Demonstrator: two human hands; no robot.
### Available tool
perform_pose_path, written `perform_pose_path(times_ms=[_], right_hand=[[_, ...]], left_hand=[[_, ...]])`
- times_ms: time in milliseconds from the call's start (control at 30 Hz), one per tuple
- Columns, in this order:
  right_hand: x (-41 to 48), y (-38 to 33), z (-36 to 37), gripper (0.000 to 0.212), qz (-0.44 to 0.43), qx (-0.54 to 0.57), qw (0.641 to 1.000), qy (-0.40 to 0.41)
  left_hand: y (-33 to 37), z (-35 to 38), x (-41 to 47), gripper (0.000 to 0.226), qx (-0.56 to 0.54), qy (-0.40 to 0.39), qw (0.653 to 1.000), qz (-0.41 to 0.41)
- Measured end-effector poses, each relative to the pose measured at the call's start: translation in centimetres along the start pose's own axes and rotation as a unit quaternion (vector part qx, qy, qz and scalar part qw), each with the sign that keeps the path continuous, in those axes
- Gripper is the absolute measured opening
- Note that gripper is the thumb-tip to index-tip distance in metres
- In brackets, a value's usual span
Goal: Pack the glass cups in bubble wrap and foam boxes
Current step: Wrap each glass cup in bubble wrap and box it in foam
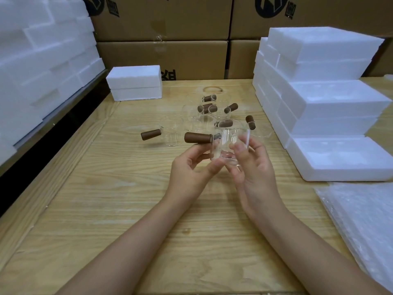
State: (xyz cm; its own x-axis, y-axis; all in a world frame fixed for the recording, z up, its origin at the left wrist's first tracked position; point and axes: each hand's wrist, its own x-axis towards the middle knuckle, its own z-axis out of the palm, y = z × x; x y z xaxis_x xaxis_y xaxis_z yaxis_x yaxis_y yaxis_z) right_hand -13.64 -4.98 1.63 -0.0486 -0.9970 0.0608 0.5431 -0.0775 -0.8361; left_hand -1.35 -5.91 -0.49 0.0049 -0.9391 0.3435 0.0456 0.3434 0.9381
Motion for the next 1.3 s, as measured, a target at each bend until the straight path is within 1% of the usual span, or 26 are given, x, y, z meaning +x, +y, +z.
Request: perform_pose_path(times_ms=[67,100,167,200,233,267,300,333,367,433,500,567,600,700,800,833,867,967,1000,1033,1067,1133,1167,1233,1300], right_hand=[[0.20,-0.14,-0.10,0.046,0.017,0.043,0.999,-0.016],[0.28,-0.17,-0.16,0.043,0.028,0.059,0.998,-0.019],[0.39,-0.20,-0.26,0.045,0.055,0.089,0.994,-0.015],[0.42,-0.18,-0.26,0.047,0.072,0.101,0.992,-0.014],[0.43,-0.13,-0.24,0.051,0.087,0.109,0.990,-0.015],[0.44,-0.01,-0.24,0.054,0.100,0.109,0.989,-0.017],[0.46,0.12,-0.22,0.056,0.109,0.104,0.988,-0.019],[0.51,0.27,-0.23,0.058,0.114,0.096,0.989,-0.022],[0.55,0.37,-0.22,0.059,0.116,0.089,0.989,-0.026],[0.60,0.52,-0.17,0.061,0.114,0.075,0.990,-0.029],[0.70,0.65,-0.19,0.061,0.101,0.059,0.993,-0.018],[0.76,0.64,-0.20,0.059,0.074,0.040,0.996,-0.001],[0.73,0.60,-0.18,0.057,0.056,0.024,0.998,-0.002],[0.51,0.50,-0.04,0.048,0.010,-0.018,0.999,-0.025],[0.45,0.36,-0.03,0.037,0.014,0.000,0.999,-0.033],[0.49,0.30,-0.08,0.035,0.026,0.015,0.999,-0.030],[0.55,0.21,-0.13,0.038,0.036,0.028,0.999,-0.022],[0.59,0.01,-0.04,0.057,0.050,0.039,0.998,-0.020],[0.56,0.04,0.04,0.061,0.051,0.036,0.998,-0.028],[0.53,0.12,0.10,0.062,0.053,0.035,0.997,-0.033],[0.54,0.24,0.11,0.062,0.055,0.032,0.997,-0.032],[0.53,0.39,0.04,0.062,0.052,0.010,0.998,-0.029],[0.51,0.37,0.03,0.063,0.044,-0.009,0.999,-0.031],[0.51,0.25,0.02,0.059,0.018,-0.057,0.998,-0.028],[0.64,0.29,-0.11,0.043,-0.016,-0.123,0.992,-0.008]], left_hand=[[0.01,0.00,0.14,0.079,-0.021,-0.004,1.000,-0.013],[0.05,0.00,0.22,0.085,-0.025,-0.009,1.000,-0.017],[0.18,-0.03,0.29,0.104,-0.025,-0.028,0.999,-0.023],[0.15,-0.09,0.26,0.106,-0.022,-0.040,0.999,-0.029],[0.11,-0.14,0.25,0.095,-0.016,-0.050,0.998,-0.037],[-0.03,-0.15,0.28,0.072,-0.008,-0.054,0.998,-0.040],[-0.24,-0.09,0.31,0.043,-0.003,-0.056,0.998,-0.042],[-0.33,-0.03,0.32,0.023,-0.007,-0.052,0.998,-0.042],[-0.45,-0.03,0.34,0.015,-0.007,-0.044,0.998,-0.041],[-0.67,-0.11,0.36,0.010,-0.008,-0.040,0.998,-0.043],[-0.55,-0.10,0.31,0.019,-0.015,-0.037,0.998,-0.041],[-0.47,-0.05,0.24,0.035,-0.024,-0.032,0.998,-0.040],[-0.45,0.00,0.18,0.039,-0.026,-0.031,0.998,-0.040],[-0.51,0.18,0.11,0.040,-0.009,-0.021,0.999,-0.031],[-0.37,0.17,0.14,0.053,-0.007,-0.012,1.000,-0.017],[-0.38,0.09,0.18,0.062,-0.016,-0.014,1.000,-0.017],[-0.36,0.04,0.27,0.075,-0.024,-0.016,0.999,-0.022],[-0.02,0.06,0.49,0.109,-0.041,-0.020,0.997,-0.063],[0.11,0.07,0.51,0.118,-0.047,-0.031,0.995,-0.082],[0.13,0.04,0.50,0.121,-0.049,-0.049,0.993,-0.096],[0.13,0.00,0.50,0.112,-0.049,-0.065,0.991,-0.103],[0.10,0.04,0.50,0.075,-0.052,-0.088,0.989,-0.108],[0.05,0.08,0.44,0.067,-0.056,-0.091,0.988,-0.109],[-0.05,0.10,0.35,0.064,-0.068,-0.086,0.988,-0.109],[-0.02,0.09,0.35,0.051,-0.072,-0.074,0.991,-0.090]])
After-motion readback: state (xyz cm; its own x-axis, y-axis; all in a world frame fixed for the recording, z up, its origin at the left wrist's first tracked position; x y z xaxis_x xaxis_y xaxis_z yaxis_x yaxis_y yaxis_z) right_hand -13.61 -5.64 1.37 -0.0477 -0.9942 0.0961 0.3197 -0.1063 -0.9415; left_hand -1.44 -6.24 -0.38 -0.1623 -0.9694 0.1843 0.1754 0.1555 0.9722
